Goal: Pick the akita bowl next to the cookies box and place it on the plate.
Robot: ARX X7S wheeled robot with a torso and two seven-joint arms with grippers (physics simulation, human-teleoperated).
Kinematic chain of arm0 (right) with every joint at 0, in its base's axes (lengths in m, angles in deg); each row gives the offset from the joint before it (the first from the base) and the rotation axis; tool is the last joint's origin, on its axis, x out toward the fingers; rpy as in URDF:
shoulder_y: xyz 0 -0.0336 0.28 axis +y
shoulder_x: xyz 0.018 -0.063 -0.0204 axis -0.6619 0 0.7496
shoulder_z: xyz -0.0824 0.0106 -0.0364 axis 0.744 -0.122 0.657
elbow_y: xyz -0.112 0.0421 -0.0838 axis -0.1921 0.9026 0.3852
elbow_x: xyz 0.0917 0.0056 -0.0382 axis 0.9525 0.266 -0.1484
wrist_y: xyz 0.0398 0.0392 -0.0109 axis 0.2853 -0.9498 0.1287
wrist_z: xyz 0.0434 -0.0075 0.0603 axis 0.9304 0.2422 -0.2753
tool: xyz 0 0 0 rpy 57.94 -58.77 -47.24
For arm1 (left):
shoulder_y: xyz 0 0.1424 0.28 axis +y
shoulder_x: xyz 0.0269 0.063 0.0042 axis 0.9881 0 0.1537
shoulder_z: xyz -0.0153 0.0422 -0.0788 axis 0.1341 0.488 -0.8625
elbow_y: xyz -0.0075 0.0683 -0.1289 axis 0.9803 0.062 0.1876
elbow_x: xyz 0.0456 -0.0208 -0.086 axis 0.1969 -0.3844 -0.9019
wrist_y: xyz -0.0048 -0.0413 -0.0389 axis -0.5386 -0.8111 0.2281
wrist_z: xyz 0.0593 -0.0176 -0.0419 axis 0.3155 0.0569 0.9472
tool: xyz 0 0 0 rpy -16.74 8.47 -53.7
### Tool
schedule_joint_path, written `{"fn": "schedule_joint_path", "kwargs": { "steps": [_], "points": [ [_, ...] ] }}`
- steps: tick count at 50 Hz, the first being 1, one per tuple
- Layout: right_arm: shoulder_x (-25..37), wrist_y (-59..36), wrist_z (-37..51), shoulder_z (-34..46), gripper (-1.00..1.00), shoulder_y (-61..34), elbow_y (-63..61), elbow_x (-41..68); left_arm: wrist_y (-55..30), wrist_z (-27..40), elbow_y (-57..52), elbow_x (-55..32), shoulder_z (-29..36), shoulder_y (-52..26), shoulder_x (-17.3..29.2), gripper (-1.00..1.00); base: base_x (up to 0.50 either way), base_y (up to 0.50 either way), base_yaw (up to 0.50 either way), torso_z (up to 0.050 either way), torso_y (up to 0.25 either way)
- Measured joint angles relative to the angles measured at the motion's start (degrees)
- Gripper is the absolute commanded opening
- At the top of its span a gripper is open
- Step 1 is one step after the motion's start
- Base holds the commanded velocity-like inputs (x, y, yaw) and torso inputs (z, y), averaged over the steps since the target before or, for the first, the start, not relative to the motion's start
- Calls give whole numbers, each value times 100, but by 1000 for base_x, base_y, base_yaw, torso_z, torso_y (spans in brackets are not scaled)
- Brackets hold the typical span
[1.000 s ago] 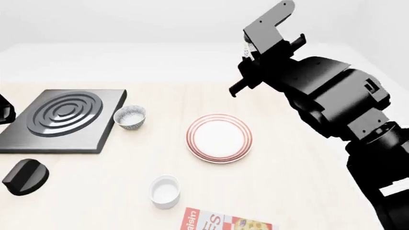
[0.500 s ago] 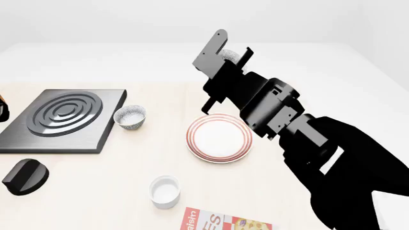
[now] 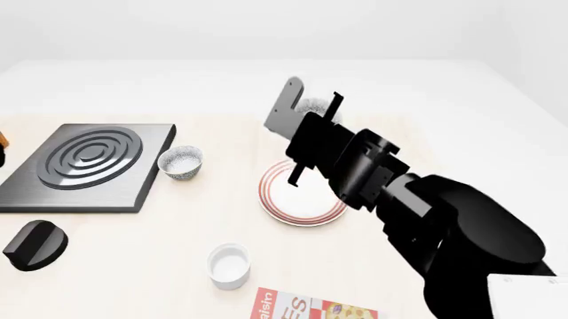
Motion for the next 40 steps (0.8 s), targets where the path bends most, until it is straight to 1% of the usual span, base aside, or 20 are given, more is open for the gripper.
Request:
{"fn": "schedule_joint_path", "kwargs": {
  "steps": [15, 40],
  "points": [
    [-15, -3, -157, 25, -100, 109, 108, 24, -20, 15, -16, 27, -51, 38, -27, 100, 0, 0, 0, 0, 0],
    [-19, -245, -705, 2, -100, 169, 222, 381, 28, -72, -23, 64, -114, 87, -77, 100, 0, 0, 0, 0, 0]
  ]
}}
